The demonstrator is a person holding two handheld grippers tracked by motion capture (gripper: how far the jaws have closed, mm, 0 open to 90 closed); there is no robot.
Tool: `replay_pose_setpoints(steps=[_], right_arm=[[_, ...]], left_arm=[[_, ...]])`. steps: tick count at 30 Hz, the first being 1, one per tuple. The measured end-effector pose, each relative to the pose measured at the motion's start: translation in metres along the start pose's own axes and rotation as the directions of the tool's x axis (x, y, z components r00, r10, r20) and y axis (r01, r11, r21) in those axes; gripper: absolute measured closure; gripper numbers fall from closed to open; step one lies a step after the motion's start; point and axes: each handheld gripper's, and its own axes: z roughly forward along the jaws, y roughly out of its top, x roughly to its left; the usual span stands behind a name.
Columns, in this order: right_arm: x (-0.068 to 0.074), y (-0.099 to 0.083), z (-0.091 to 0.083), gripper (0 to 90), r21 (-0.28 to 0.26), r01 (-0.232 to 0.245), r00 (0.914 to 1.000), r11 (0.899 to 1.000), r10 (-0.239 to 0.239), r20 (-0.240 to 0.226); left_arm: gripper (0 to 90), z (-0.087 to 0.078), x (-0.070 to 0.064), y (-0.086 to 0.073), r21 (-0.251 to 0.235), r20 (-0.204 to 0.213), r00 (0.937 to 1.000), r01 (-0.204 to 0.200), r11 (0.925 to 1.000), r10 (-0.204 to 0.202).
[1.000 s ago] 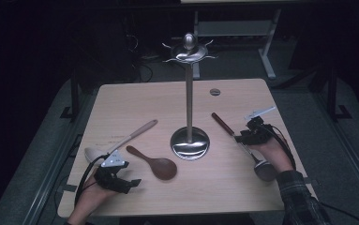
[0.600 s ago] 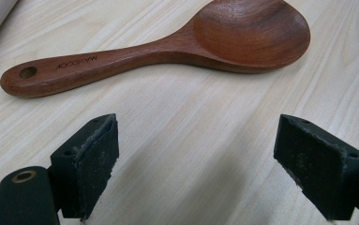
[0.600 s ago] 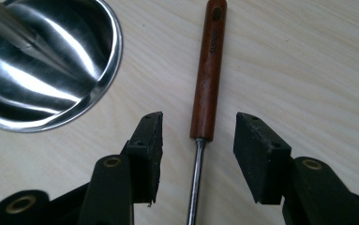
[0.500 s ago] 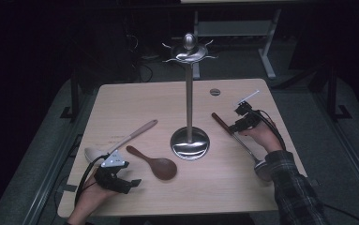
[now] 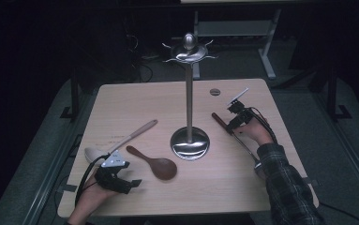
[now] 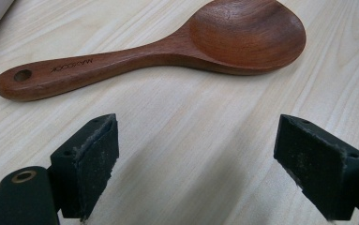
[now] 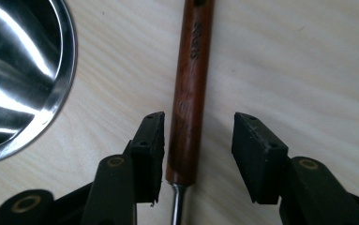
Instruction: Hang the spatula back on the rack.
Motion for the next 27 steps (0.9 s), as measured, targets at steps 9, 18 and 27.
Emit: replay_pose_setpoints(steps=[9,18,27], right_arm=[[0.005,0.000,0.009,65.6,0.063,0.016,0.9998,0.998,-0.017,0.009],[0.014,0.003,0.010,72.4,0.084,-0.009,0.9981,0.996,0.004,0.062],[0.016,0.004,0.010,74.0,0.094,-0.036,0.9966,0.995,0.028,0.078]], left_arm=[[13.9,0.000,0.000,0.000,0.007,0.000,1.0000,-0.008,0.9999,0.008],[13.9,0.000,0.000,0.000,0.009,-0.001,1.0000,-0.007,0.9999,0.007],[13.9,0.001,0.000,0.000,0.007,0.002,1.0000,-0.005,1.0000,0.005]])
